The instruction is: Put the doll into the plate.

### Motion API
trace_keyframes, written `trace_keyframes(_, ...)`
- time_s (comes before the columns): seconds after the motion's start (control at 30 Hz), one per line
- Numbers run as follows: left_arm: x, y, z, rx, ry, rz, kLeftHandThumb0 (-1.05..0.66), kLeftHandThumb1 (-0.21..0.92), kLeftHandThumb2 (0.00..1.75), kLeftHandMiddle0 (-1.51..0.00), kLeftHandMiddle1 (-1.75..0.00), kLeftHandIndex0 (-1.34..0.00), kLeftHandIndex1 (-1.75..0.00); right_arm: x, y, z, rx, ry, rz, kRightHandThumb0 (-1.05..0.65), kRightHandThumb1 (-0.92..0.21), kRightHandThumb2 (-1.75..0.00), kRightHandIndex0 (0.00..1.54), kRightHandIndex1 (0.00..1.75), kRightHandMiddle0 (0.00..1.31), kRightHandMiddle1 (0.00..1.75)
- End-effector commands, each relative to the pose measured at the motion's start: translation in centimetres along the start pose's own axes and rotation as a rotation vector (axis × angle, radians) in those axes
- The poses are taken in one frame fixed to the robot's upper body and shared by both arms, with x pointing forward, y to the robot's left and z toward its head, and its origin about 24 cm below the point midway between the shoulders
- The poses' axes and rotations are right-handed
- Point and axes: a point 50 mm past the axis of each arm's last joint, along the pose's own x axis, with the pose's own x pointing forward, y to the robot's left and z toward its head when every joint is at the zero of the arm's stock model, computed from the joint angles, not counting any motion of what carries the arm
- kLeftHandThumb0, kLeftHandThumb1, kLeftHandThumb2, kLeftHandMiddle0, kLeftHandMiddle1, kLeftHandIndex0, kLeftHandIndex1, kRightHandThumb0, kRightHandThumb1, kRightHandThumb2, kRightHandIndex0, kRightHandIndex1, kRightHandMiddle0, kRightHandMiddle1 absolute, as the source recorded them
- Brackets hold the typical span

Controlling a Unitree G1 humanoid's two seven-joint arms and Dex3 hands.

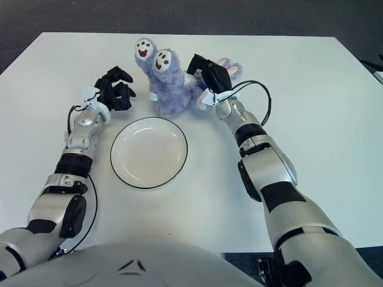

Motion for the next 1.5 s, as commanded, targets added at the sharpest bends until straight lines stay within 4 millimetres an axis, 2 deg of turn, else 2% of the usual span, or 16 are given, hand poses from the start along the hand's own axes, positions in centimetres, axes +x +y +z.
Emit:
trace_keyframes(0.0, -0.4, 1.5, -0.8, 0.010, 0.017, 0.065, -0.01, 0.33, 1.31, -0.49, -1.75, -0.48, -1.75, -0.2, -0.7, -0.2, -0.001, -0.010, -0.014, 0.00, 0.06, -1.60, 1.02, 1.33, 0.71, 1.75)
trace_keyframes(0.13, -0.6, 3.6, -1.6, 0.027, 0.039, 0.131, -0.01, 0.34, 1.30, -0.49, -1.75, -0.47, -1.75, 0.0, -1.0, 0.3, 0.006, -0.035, -0.021, 0.00, 0.06, -1.61, 1.01, 1.36, 0.69, 1.75)
trace_keyframes(0.4, -0.8, 5.0, -2.4, 0.038, 0.054, 0.214, -0.01, 0.34, 1.30, -0.48, -1.75, -0.47, -1.75, 0.4, -1.5, 1.0, -0.004, -0.084, -0.030, 0.00, 0.05, -1.62, 1.00, 1.40, 0.68, 1.75)
trace_keyframes(0.73, -1.0, 5.3, -3.3, 0.043, 0.093, 0.275, -0.01, 0.33, 1.31, -0.49, -1.75, -0.48, -1.75, 0.7, -2.1, 1.9, -0.018, -0.134, -0.026, 0.00, 0.06, -1.62, 1.01, 1.40, 0.69, 1.75)
trace_keyframes(1.1, -1.2, 5.0, -4.0, 0.052, 0.112, 0.288, -0.01, 0.33, 1.32, -0.49, -1.75, -0.48, -1.75, 1.0, -2.6, 2.7, -0.026, -0.166, -0.025, 0.00, 0.07, -1.61, 1.03, 1.33, 0.72, 1.75)
trace_keyframes(1.47, -1.2, 4.8, -4.4, 0.044, 0.112, 0.274, -0.01, 0.32, 1.32, -0.50, -1.75, -0.48, -1.75, 1.2, -3.0, 3.2, -0.015, -0.183, -0.028, 0.00, 0.07, -1.64, 1.00, 1.42, 0.69, 1.75)
